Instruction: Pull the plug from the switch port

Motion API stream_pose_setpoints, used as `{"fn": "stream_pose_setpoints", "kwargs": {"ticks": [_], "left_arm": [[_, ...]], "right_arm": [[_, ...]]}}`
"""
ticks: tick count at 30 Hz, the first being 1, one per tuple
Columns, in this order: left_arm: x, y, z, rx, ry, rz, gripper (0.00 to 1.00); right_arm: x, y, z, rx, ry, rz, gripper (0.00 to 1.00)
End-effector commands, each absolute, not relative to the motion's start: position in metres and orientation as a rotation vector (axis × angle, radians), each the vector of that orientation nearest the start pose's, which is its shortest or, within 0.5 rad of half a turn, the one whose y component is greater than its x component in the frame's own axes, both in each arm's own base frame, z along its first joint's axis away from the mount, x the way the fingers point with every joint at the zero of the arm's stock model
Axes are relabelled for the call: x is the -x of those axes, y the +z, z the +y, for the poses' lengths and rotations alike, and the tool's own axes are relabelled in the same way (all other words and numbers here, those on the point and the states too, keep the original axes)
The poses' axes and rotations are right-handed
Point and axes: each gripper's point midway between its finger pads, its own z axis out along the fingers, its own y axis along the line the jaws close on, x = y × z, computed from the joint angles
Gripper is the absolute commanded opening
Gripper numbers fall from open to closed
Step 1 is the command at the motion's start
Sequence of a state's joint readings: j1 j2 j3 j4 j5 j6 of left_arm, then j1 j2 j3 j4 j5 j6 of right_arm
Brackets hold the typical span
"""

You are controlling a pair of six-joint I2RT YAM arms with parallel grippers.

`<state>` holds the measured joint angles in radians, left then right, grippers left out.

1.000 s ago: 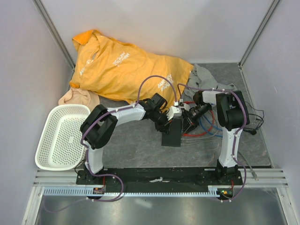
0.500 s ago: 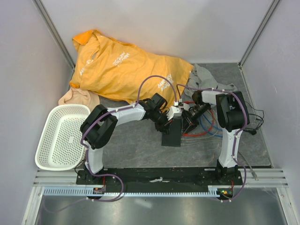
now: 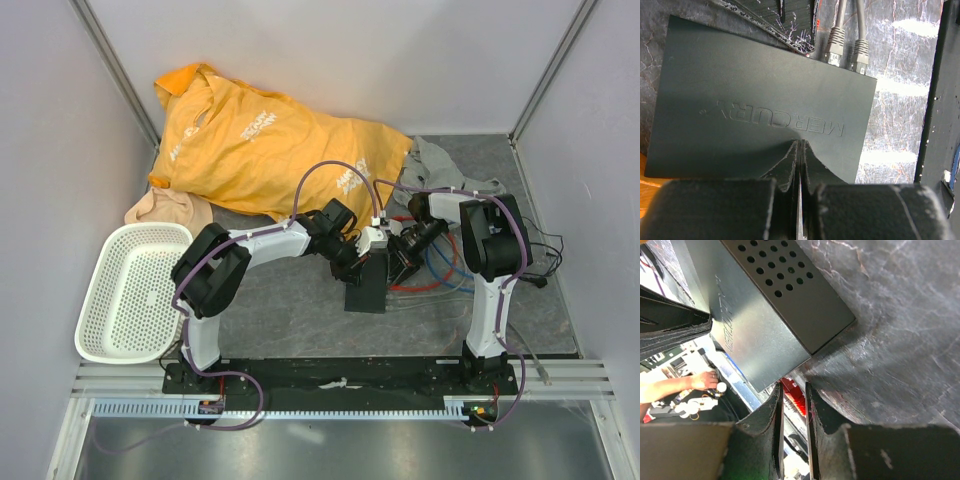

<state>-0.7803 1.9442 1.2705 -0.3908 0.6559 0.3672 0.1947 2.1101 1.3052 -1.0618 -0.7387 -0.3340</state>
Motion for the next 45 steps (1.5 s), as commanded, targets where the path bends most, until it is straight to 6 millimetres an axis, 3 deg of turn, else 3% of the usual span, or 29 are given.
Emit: {"fn": "stream_pose_setpoints", "kwargs": {"ticks": [1,7,8,10,11,15,23,26,31,34,35,38,41,45], "left_arm": [[-0.222,-0.002,-0.333,-1.676,-0.877,2.214,0.02],[-0.220,-0.002,-0.333,-1.672,-0.891,2.216,0.02],[-0.220,-0.002,-0.333,-1.672,-0.893,2.217,0.02],[-0.219,-0.003,-0.333,-1.672,-0.896,2.219,0.02],[-0.219,-0.003,-0.333,-1.673,-0.896,2.217,0.02],[-0.220,-0.002,-0.333,-1.672,-0.891,2.213,0.02],[-0.220,-0.003,-0.334,-1.676,-0.879,2.213,0.01],[-0.220,-0.003,-0.333,-1.679,-0.881,2.215,0.02],[-0.220,-0.003,-0.334,-1.683,-0.882,2.208,0.02],[-0.220,-0.002,-0.334,-1.697,-0.885,2.194,0.01],[-0.218,-0.001,-0.334,-1.706,-0.898,2.187,0.01],[-0.222,0.000,-0.336,-1.717,-0.888,2.183,0.02],[-0.230,0.025,-0.350,-1.691,-0.951,2.119,0.01],[-0.248,0.062,-0.371,-1.644,-0.956,1.979,0.02]], "right_arm": [[-0.270,-0.035,0.100,0.907,0.668,3.095,0.00],[-0.273,-0.039,0.088,1.090,0.643,3.109,0.00],[-0.285,-0.036,0.087,1.164,0.642,3.063,0.00],[-0.287,-0.041,0.081,1.231,0.623,3.083,0.00],[-0.299,-0.038,0.078,1.252,0.569,3.065,0.00],[-0.316,-0.040,0.070,1.352,0.501,3.032,0.00],[-0.321,-0.040,0.078,1.358,0.551,2.993,0.00],[-0.327,-0.028,0.089,1.293,0.604,2.949,0.00],[-0.352,0.008,0.108,1.194,0.633,2.830,0.00],[-0.366,0.044,0.121,1.120,0.666,2.721,0.00],[-0.370,0.068,0.127,1.086,0.701,2.643,0.00],[-0.372,0.104,0.130,1.059,0.673,2.560,0.00],[-0.372,0.136,0.127,1.045,0.622,2.487,0.00],[-0.371,0.161,0.122,1.009,0.537,2.440,0.02]]}}
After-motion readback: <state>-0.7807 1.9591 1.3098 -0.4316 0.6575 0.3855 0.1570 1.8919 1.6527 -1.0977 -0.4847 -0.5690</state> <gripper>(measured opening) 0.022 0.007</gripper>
